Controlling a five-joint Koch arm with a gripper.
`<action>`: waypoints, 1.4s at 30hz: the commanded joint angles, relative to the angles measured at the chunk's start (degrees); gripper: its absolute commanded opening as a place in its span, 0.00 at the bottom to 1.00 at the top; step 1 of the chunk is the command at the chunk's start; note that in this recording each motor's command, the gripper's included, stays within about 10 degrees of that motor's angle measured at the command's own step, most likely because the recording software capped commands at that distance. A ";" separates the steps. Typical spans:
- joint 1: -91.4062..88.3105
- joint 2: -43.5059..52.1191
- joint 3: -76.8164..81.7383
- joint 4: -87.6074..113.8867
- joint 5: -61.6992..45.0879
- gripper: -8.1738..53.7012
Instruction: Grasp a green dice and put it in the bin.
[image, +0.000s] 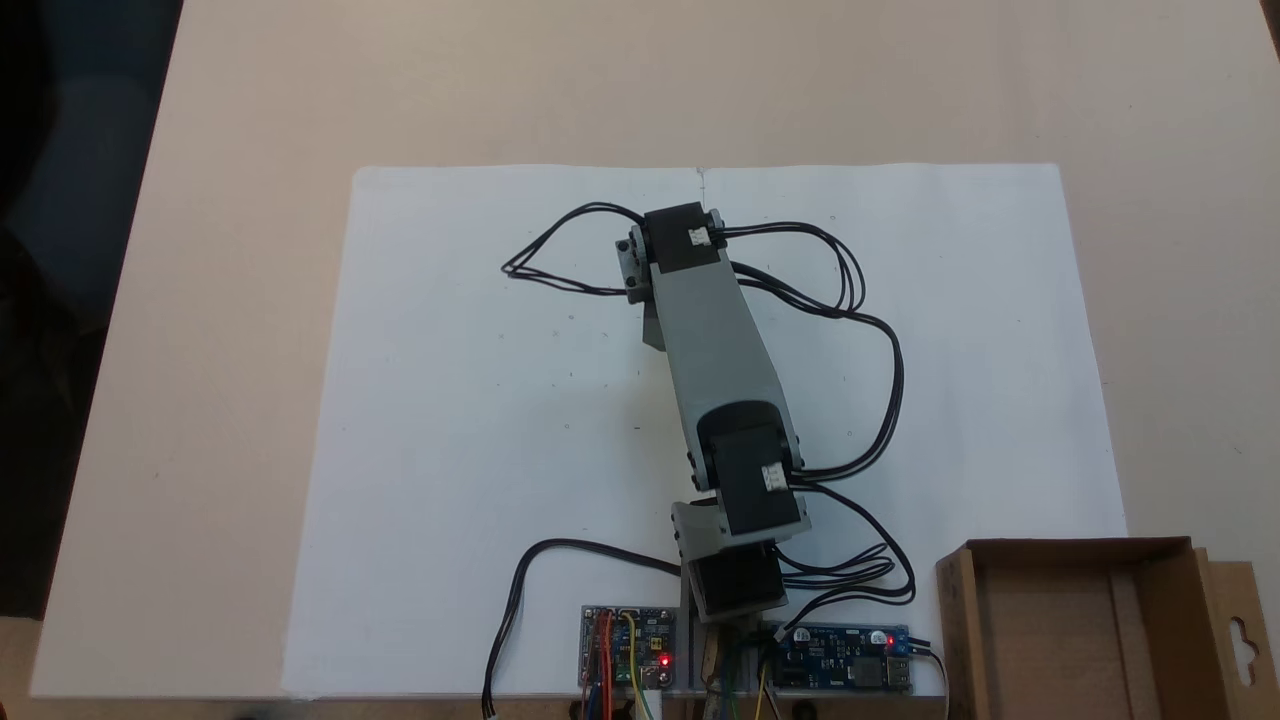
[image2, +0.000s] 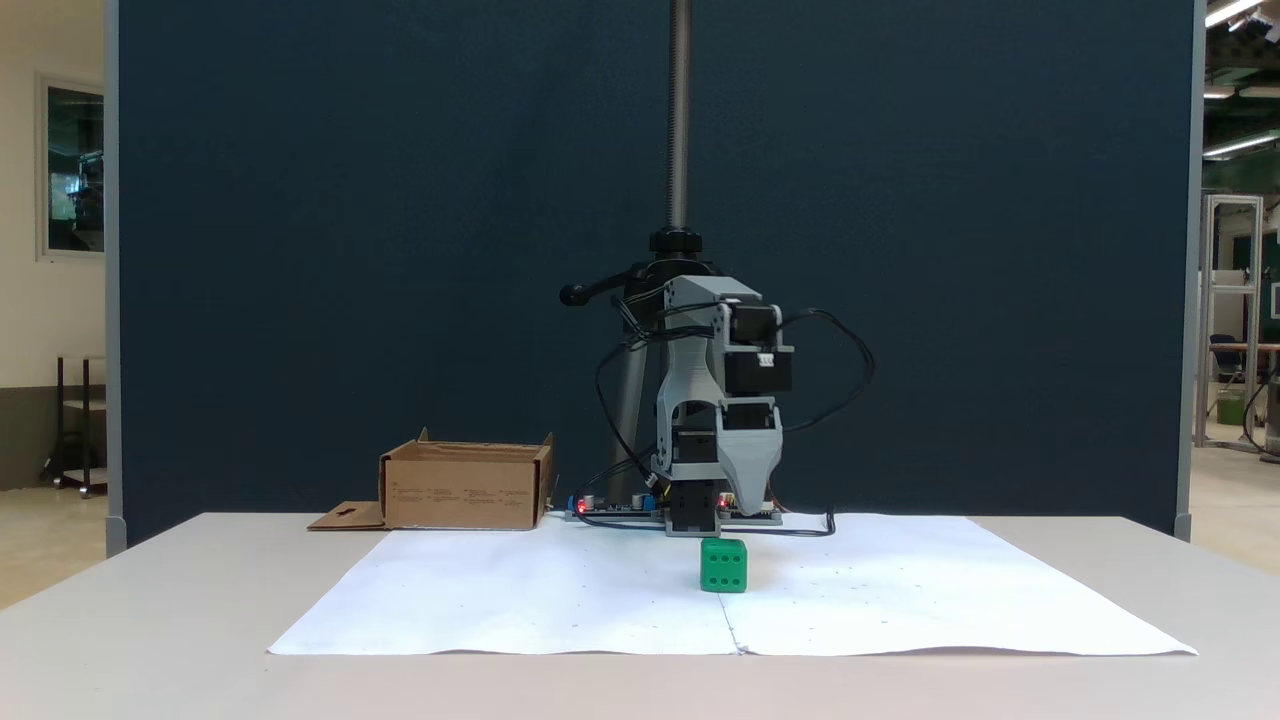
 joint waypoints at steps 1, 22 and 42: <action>0.44 -0.26 -1.05 -3.16 3.43 0.83; 6.50 -7.21 -0.70 -3.16 2.37 0.83; 6.15 -12.48 -0.62 -7.65 -3.87 0.83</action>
